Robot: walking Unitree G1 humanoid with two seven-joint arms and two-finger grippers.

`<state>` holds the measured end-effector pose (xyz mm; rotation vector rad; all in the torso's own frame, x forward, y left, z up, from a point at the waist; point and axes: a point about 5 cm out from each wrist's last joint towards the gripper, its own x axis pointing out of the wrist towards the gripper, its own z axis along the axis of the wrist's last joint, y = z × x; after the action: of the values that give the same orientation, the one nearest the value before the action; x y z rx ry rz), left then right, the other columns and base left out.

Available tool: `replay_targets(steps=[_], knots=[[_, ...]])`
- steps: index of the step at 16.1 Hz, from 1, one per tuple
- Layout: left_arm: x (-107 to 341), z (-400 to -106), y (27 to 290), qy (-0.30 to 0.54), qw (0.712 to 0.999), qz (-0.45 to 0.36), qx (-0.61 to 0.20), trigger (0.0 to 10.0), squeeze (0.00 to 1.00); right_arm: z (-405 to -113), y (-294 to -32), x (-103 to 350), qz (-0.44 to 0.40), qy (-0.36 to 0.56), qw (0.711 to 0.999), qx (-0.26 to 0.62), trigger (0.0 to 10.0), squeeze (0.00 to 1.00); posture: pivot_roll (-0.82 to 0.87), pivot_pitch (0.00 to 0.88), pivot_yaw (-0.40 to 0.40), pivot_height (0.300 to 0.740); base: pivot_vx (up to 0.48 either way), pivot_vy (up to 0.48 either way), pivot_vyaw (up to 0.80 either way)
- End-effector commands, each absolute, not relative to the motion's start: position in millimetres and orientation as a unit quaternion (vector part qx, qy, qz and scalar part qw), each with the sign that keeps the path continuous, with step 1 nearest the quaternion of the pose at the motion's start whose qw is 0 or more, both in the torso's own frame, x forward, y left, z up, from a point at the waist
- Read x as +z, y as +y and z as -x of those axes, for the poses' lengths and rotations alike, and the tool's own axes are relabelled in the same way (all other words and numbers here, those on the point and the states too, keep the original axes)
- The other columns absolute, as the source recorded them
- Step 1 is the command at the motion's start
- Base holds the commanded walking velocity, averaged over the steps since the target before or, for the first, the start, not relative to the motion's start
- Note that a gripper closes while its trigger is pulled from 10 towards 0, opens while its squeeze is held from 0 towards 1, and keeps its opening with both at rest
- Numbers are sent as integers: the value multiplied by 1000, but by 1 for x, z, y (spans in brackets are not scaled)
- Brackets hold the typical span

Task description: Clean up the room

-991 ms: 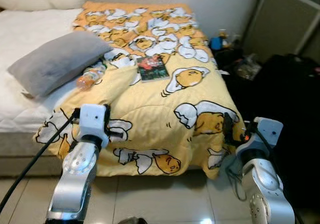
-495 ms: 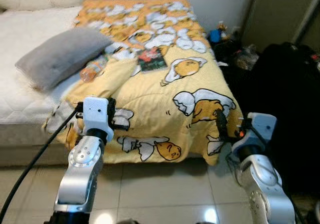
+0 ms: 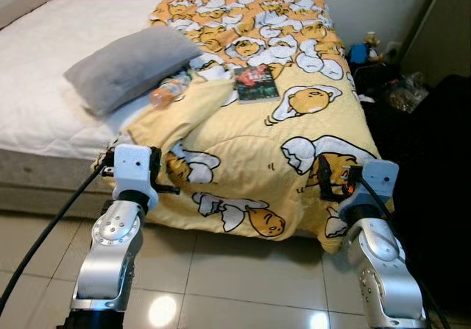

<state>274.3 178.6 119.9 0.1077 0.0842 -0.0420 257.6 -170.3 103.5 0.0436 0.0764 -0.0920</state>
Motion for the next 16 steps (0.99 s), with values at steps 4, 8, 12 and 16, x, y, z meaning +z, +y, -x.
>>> replay_targets(steps=[4,8,12,16], knots=[[120,-277,175,43,997,-48,-31,10000,125,-260,-169,105,-38,37,998,-29,10000,0,-53,0,56,740,270,0,400],[121,-279,176,41,998,-47,-31,10000,922,-266,-169,115,31,7,998,-47,10000,0,-51,0,60,740,271,0,0],[121,-280,174,38,998,-39,-35,10000,1000,-267,-163,111,-5,20,999,-24,10000,0,-55,0,55,740,272,0,0],[122,-281,174,36,998,-36,-33,10000,1000,-269,-161,113,-2,16,1000,-15,10000,0,-55,0,46,740,278,0,0]])
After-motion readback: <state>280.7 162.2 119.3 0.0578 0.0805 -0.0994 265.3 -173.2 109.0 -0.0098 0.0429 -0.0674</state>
